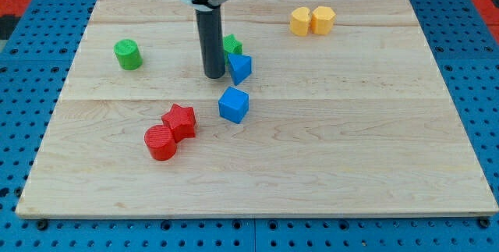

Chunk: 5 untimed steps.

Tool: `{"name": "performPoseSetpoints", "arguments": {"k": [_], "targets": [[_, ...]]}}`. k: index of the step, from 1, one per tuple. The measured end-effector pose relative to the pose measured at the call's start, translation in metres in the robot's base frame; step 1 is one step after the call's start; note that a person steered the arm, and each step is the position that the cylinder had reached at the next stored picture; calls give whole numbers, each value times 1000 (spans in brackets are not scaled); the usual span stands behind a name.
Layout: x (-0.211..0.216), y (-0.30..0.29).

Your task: Adjust the blue blocks below the green star to form a vertical line of blocks

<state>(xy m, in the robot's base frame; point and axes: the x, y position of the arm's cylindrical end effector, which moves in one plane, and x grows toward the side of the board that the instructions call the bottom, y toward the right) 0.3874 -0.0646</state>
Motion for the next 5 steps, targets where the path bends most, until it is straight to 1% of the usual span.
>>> {"name": "performPoseSetpoints", "arguments": {"k": [2, 3, 5], "targets": [[-36, 20], [-38, -2], [-40, 22]]}}
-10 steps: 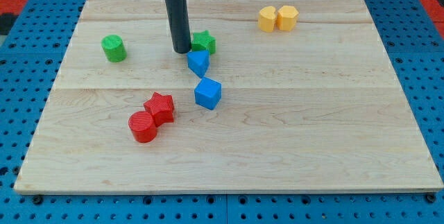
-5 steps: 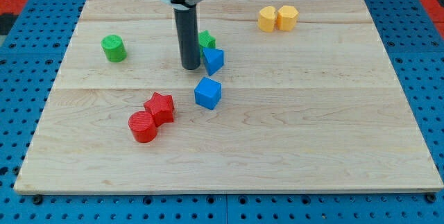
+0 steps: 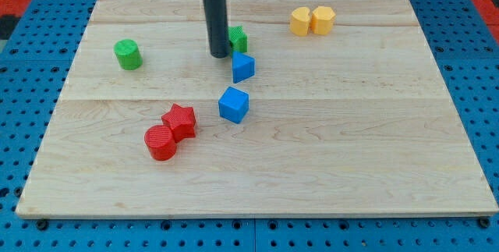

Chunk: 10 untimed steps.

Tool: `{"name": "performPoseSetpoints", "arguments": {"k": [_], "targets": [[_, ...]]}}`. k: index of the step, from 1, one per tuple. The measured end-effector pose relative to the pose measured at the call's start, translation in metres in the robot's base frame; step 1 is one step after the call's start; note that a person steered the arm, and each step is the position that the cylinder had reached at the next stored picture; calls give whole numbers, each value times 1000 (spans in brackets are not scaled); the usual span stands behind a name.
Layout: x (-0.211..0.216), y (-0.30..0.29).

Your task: Adjust the blue blocks below the green star to form a vertical line of blocks

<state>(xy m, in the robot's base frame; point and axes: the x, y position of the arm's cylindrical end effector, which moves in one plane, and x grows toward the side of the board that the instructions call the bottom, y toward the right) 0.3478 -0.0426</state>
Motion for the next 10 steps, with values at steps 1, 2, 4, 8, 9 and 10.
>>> {"name": "performPoseSetpoints", "arguments": {"k": [1, 2, 4, 8, 9, 10], "targets": [[-3, -4], [18, -26], [96, -33], [175, 59], [169, 73], [146, 45]]}}
